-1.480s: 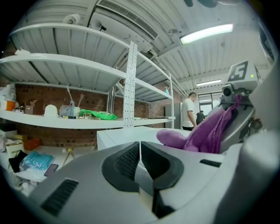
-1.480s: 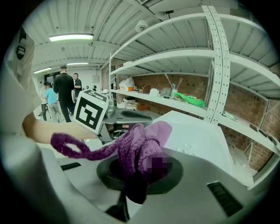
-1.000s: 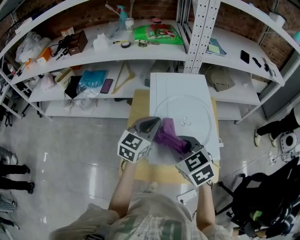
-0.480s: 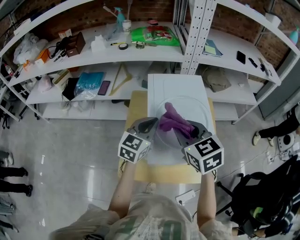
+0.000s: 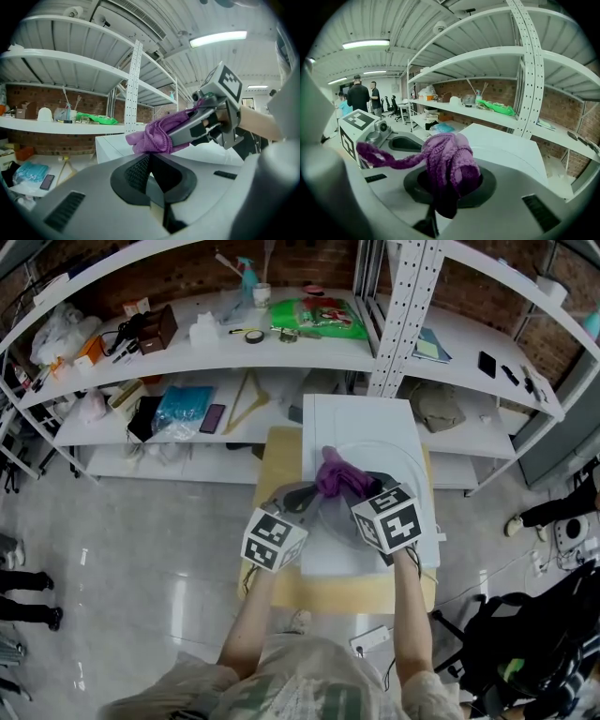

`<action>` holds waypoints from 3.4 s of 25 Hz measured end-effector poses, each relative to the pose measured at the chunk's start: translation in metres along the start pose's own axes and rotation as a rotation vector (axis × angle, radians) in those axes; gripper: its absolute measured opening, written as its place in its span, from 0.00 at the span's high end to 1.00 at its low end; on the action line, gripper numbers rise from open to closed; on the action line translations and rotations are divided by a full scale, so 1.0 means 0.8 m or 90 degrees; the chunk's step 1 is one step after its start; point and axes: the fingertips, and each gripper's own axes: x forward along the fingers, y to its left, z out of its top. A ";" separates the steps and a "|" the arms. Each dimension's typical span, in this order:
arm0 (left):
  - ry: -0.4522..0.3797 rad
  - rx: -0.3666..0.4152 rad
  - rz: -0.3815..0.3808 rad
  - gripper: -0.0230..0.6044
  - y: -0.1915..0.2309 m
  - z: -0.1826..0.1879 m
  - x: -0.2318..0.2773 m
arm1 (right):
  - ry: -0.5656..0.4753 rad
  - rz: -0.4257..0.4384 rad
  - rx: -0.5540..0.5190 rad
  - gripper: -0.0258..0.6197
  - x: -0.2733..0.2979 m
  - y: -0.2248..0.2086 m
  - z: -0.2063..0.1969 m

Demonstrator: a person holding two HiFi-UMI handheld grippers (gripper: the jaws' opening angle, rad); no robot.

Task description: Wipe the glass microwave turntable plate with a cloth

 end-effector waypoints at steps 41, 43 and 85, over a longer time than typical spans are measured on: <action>0.000 0.021 0.043 0.96 0.004 -0.001 0.002 | 0.042 -0.242 0.068 0.88 -0.126 -0.133 -0.083; 0.001 0.023 0.045 0.96 0.004 -0.002 0.002 | 0.043 -0.240 0.066 0.88 -0.141 -0.121 -0.092; -0.021 0.001 0.050 0.96 0.006 0.003 0.002 | 0.088 -0.042 -0.122 0.88 -0.022 0.012 -0.015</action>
